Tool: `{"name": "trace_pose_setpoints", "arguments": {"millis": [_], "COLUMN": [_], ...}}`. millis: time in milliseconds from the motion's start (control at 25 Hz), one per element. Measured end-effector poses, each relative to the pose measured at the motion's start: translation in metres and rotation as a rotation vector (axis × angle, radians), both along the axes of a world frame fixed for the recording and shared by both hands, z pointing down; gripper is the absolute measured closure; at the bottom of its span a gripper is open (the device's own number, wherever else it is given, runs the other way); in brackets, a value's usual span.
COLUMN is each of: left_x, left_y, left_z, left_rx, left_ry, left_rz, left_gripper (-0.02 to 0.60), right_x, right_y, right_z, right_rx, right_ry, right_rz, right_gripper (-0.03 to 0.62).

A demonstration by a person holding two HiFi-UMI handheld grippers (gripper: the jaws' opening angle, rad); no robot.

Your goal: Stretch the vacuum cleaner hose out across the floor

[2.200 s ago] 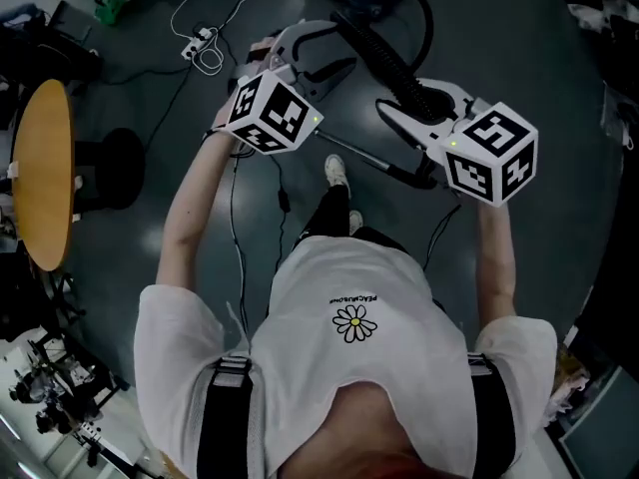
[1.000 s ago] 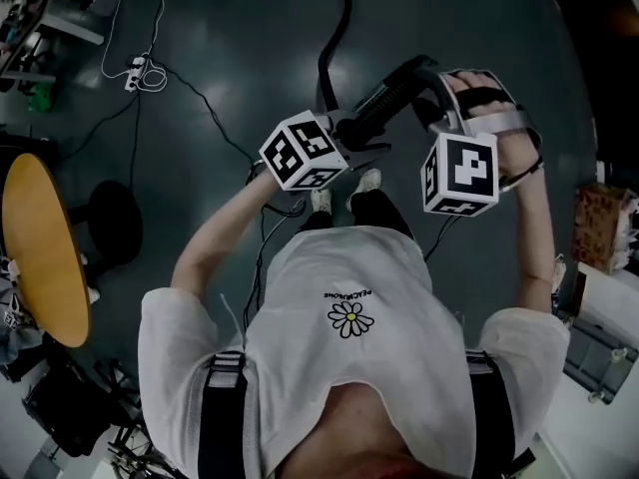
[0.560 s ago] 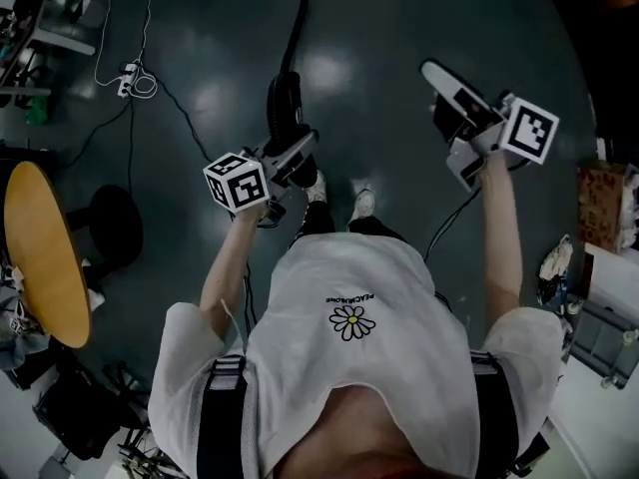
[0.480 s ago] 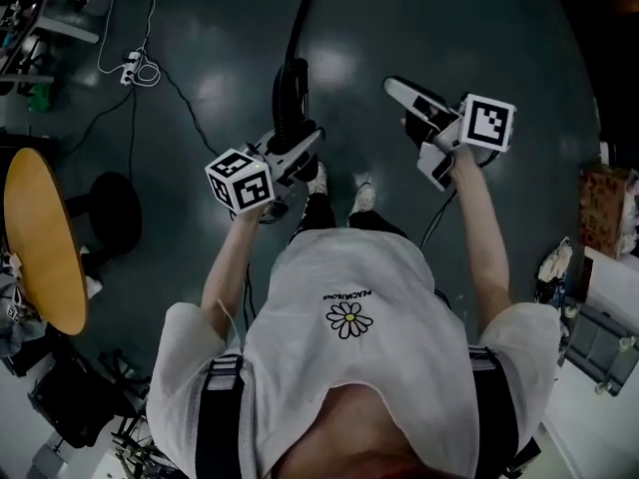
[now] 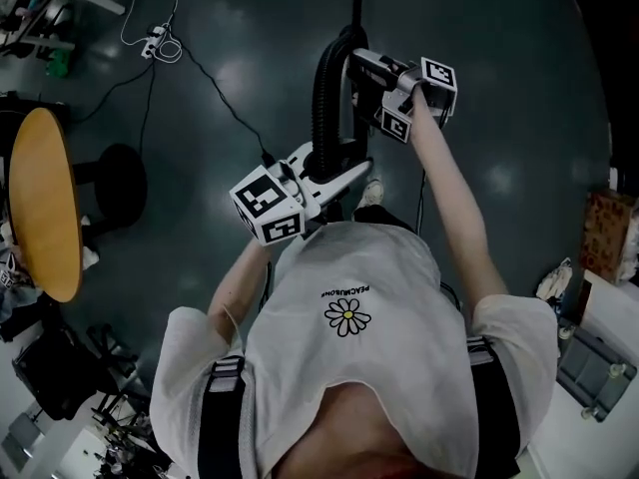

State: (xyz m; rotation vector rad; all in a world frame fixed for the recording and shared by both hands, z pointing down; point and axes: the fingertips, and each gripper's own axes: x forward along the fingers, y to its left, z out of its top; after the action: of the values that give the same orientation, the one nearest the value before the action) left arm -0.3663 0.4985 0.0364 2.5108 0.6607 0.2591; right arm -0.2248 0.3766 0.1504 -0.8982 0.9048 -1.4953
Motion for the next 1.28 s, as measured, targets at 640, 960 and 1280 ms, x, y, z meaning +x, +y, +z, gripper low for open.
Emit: {"name": "trace_pose_setpoints", "arguments": {"millis": [640, 960, 1280], "left_x": [-0.023, -0.045, -0.038], "left_y": [0.096, 0.070, 0.088], "left_z": [0.024, 0.058, 0.053], "left_rx": [0.479, 0.712, 0.571], "left_ry": [0.001, -0.044, -0.006], "left_rz": [0.211, 0.241, 0.304], "left_gripper": [0.451, 0.451, 0.449], "right_x": [-0.042, -0.043, -0.051], "right_y": [-0.012, -0.024, -0.033], "right_z": [0.008, -0.037, -0.025], "right_rx": [0.063, 0.209, 0.102], "right_ry": [-0.286, -0.290, -0.213], "right_rz": [-0.172, -0.296, -0.419], "right_gripper": [0.401, 0.401, 0.401]}}
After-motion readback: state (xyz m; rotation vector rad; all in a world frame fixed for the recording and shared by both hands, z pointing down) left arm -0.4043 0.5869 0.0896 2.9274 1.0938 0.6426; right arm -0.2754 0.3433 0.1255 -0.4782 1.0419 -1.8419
